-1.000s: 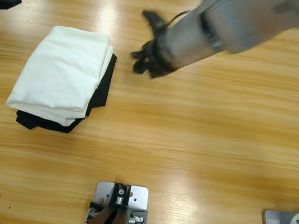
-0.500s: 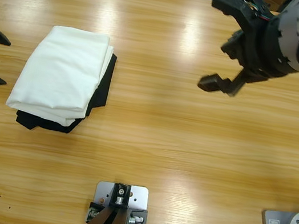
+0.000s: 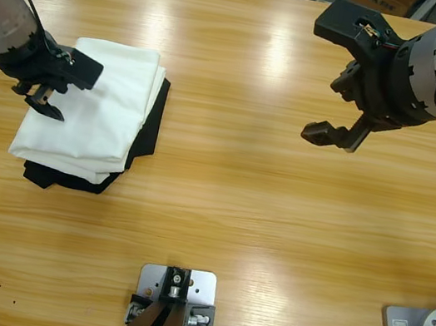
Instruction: Fold clothes
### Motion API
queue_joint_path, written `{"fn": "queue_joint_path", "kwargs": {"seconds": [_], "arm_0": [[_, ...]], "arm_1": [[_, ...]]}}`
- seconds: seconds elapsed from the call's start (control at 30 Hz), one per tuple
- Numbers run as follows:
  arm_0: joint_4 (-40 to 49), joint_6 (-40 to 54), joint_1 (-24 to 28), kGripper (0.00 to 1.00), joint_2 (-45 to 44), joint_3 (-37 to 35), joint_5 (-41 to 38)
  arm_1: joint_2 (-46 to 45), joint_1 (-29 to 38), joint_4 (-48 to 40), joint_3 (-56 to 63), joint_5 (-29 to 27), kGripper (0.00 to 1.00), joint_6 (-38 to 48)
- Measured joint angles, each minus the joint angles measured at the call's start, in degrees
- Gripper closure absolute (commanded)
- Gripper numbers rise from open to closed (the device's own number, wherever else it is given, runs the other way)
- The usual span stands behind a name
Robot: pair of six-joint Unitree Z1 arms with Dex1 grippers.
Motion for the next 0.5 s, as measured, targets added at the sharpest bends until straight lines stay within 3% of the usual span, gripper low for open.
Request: {"fn": "queue_joint_path", "kwargs": {"seconds": [0.47,0.5], "arm_0": [[-6.6,-1.4,0.0,0.363,8.3,0.8,1.2],[-6.9,-3.5,1.3,0.271,8.8,0.0,1.2]], "arm_1": [[0.3,-1.5,-1.9,1.8,0.2,0.000,0.0],[0.3,-1.7,-1.9,1.9,0.3,0.000,0.0]]}}
